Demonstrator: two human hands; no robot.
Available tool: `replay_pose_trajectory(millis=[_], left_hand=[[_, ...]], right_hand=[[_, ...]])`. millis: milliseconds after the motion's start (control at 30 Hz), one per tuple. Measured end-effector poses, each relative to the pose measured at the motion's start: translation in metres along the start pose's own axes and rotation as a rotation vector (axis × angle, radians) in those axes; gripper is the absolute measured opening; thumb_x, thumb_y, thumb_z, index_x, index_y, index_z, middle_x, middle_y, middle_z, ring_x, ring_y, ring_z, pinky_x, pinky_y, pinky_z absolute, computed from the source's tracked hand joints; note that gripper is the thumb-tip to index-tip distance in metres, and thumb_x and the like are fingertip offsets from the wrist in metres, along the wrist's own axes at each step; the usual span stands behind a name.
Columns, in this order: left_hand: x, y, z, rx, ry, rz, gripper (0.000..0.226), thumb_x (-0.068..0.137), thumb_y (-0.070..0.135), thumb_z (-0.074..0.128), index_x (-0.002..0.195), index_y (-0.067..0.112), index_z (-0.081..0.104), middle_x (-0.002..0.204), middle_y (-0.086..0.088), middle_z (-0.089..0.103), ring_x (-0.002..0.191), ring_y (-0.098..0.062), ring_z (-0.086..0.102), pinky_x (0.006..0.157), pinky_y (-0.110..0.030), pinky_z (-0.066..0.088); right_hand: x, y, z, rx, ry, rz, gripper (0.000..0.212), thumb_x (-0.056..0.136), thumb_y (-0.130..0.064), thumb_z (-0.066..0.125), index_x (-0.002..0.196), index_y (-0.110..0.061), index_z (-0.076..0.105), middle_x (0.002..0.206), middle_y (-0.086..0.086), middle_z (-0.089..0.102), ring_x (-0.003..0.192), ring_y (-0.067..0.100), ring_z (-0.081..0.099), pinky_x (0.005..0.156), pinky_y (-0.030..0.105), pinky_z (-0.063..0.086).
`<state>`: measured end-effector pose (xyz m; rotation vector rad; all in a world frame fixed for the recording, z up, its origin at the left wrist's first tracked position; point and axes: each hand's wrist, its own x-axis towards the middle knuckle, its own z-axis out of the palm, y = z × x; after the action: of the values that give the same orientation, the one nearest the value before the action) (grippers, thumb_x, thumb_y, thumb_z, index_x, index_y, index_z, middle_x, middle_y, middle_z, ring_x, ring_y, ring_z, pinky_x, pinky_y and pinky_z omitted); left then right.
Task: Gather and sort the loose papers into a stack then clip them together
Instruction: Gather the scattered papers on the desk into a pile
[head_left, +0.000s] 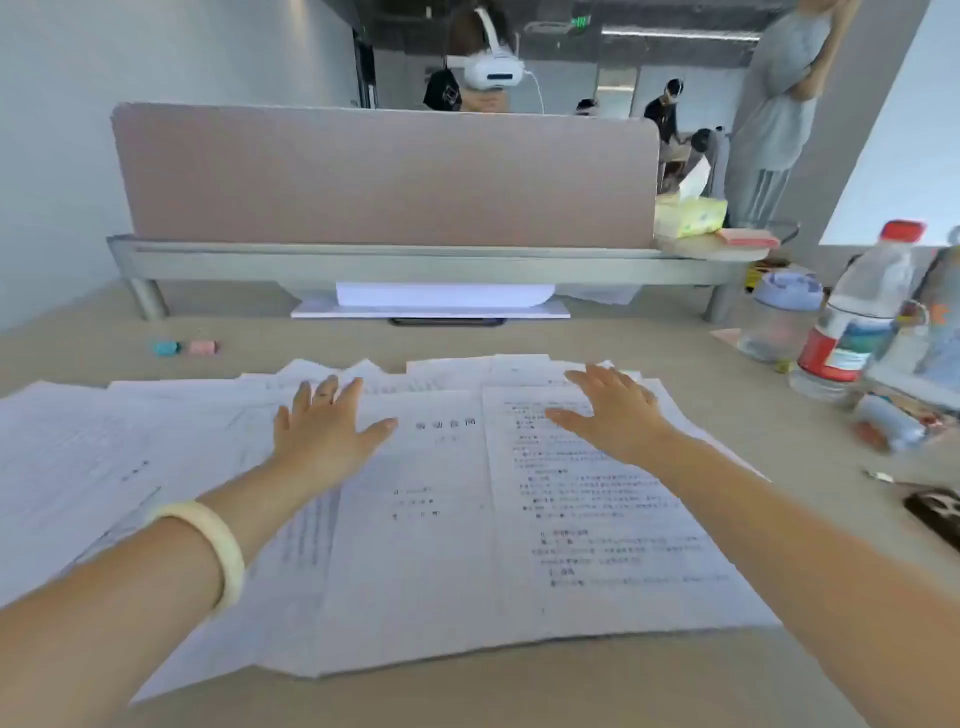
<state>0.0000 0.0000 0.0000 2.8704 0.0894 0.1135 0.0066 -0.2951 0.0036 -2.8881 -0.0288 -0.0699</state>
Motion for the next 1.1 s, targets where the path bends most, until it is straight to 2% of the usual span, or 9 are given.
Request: replay_pose_trajectory(millis=[100,200,367,500,633,767,900,967,1100], left_hand=[[-0.049,-0.011,0.007,0.083,-0.195,-0.137,0.078,0.09,0.065,0.03,0.152,0.024,0.006,0.162,-0.003,-0.004,0.148,-0.031,-0.005,0.118,-0.051,0.005],[-0.079,-0.015,0.016,0.071,-0.282,-0.131,0.082,0.089,0.069,0.024,0.152,0.023,-0.001,0.161,-0.004,-0.009,0.148,-0.032,-0.009,0.118,-0.051,0.002],[-0.092,0.019,0.019,-0.099,-0.286,-0.048,0.081,0.091,0.066,0.022,0.151,0.022,-0.009,0.161,-0.001,-0.01,0.149,-0.023,-0.012,0.12,-0.044,-0.004],[-0.072,0.035,0.02,-0.313,-0.311,-0.009,0.086,0.089,0.065,0.031,0.152,0.021,-0.007,0.161,-0.004,-0.01,0.149,-0.024,-0.005,0.121,-0.043,0.005],[-0.041,0.009,0.005,-0.159,-0.195,-0.079,0.086,0.088,0.065,0.036,0.15,0.013,0.009,0.16,-0.012,0.012,0.146,-0.033,0.012,0.117,-0.045,0.018],[-0.052,0.013,0.016,-0.035,-0.33,-0.114,0.088,0.087,0.071,0.024,0.152,0.018,-0.005,0.161,-0.009,-0.008,0.148,-0.031,-0.01,0.12,-0.046,0.001],[-0.053,0.035,0.024,-0.309,-0.364,-0.054,0.106,0.074,0.08,0.042,0.152,0.026,-0.005,0.161,-0.002,0.008,0.149,-0.025,0.004,0.121,-0.044,0.01],[-0.052,0.044,0.014,-0.589,-0.383,-0.055,0.111,0.072,0.067,0.063,0.152,0.026,-0.002,0.155,0.003,0.031,0.144,-0.022,0.026,0.117,-0.041,0.023],[-0.052,0.059,0.002,-0.883,-0.377,-0.031,0.058,0.086,0.014,0.068,0.129,0.028,0.032,0.127,0.007,0.053,0.117,-0.017,0.051,0.105,-0.031,0.037]], right_hand=[[-0.053,0.025,0.006,-0.048,-0.067,0.139,0.075,0.088,-0.067,0.036,0.151,-0.029,0.018,0.162,0.0,0.007,0.149,0.024,0.004,0.12,0.045,0.006],[-0.092,0.045,0.009,-0.104,-0.12,0.25,0.082,0.085,-0.073,0.027,0.151,-0.027,0.012,0.161,0.003,0.006,0.149,0.028,0.002,0.12,0.047,0.005],[-0.112,0.024,0.022,-0.055,-0.149,0.188,0.083,0.086,-0.073,0.023,0.152,-0.026,0.007,0.162,0.008,-0.004,0.149,0.028,-0.007,0.121,0.046,-0.001],[-0.103,-0.001,0.022,-0.042,-0.198,0.062,0.082,0.089,-0.069,0.026,0.153,-0.026,-0.002,0.162,0.005,-0.005,0.149,0.025,-0.004,0.12,0.041,0.001],[-0.085,0.014,0.019,0.024,-0.182,0.127,0.085,0.088,-0.07,0.029,0.153,-0.027,-0.003,0.162,0.004,-0.008,0.149,0.024,-0.007,0.12,0.042,0.003],[-0.077,0.006,0.034,-0.007,-0.167,0.165,0.083,0.089,-0.069,0.021,0.153,-0.023,-0.005,0.16,0.011,-0.013,0.148,0.025,-0.015,0.121,0.04,-0.006],[-0.073,-0.014,0.035,0.029,-0.078,0.179,0.077,0.093,-0.061,0.028,0.153,-0.02,0.005,0.161,0.009,0.007,0.148,0.027,0.003,0.121,0.039,0.008],[-0.067,-0.015,0.022,0.091,-0.069,0.201,0.08,0.09,-0.058,0.041,0.152,-0.019,0.01,0.154,0.007,0.026,0.143,0.027,0.019,0.115,0.039,0.023],[-0.053,-0.006,0.001,0.356,-0.125,0.241,0.083,0.087,-0.049,0.057,0.151,-0.02,0.013,0.146,0.007,0.041,0.136,0.029,0.033,0.107,0.04,0.036]])
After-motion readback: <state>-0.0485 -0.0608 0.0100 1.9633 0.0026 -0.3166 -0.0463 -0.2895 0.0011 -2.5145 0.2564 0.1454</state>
